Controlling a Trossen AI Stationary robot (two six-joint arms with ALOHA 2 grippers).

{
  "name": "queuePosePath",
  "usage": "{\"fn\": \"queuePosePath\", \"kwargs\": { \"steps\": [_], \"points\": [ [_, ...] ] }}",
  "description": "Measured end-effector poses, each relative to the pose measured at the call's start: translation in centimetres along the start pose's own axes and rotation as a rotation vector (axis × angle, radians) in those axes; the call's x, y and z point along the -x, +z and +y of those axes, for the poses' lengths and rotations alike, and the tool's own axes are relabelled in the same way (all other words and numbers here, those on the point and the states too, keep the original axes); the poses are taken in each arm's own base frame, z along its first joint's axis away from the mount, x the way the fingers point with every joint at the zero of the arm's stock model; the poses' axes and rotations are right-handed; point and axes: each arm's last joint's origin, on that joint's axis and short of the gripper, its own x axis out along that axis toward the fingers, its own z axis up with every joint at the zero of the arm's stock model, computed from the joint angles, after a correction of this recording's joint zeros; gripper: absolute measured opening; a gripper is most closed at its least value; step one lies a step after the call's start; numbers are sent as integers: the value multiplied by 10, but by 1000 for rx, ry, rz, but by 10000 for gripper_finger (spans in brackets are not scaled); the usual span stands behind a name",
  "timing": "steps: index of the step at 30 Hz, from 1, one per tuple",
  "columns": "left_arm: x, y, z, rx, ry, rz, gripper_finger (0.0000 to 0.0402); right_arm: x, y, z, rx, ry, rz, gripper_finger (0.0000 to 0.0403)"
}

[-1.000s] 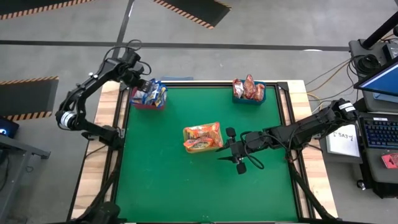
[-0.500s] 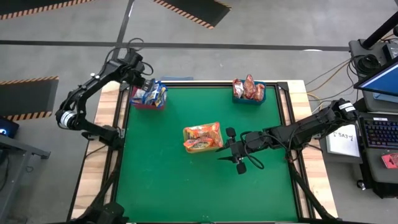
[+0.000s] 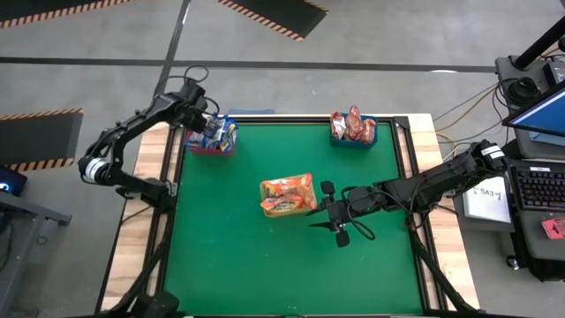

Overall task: Sort Maruchan noodles
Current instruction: Put the blue noodle pack into the red bin

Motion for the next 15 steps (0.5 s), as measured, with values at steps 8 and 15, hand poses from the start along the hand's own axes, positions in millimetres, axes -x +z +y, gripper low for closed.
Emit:
{"fn": "queuePosePath", "kwargs": {
  "steps": [8,15],
  "points": [
    [58,-13,-4,-10,-46,-119,3,2,1,0,45,-1,-5,130],
    [99,-58,-27,-64,-161,-388,2,13,5,-1,52,-5,-29,130]
  ]
}}
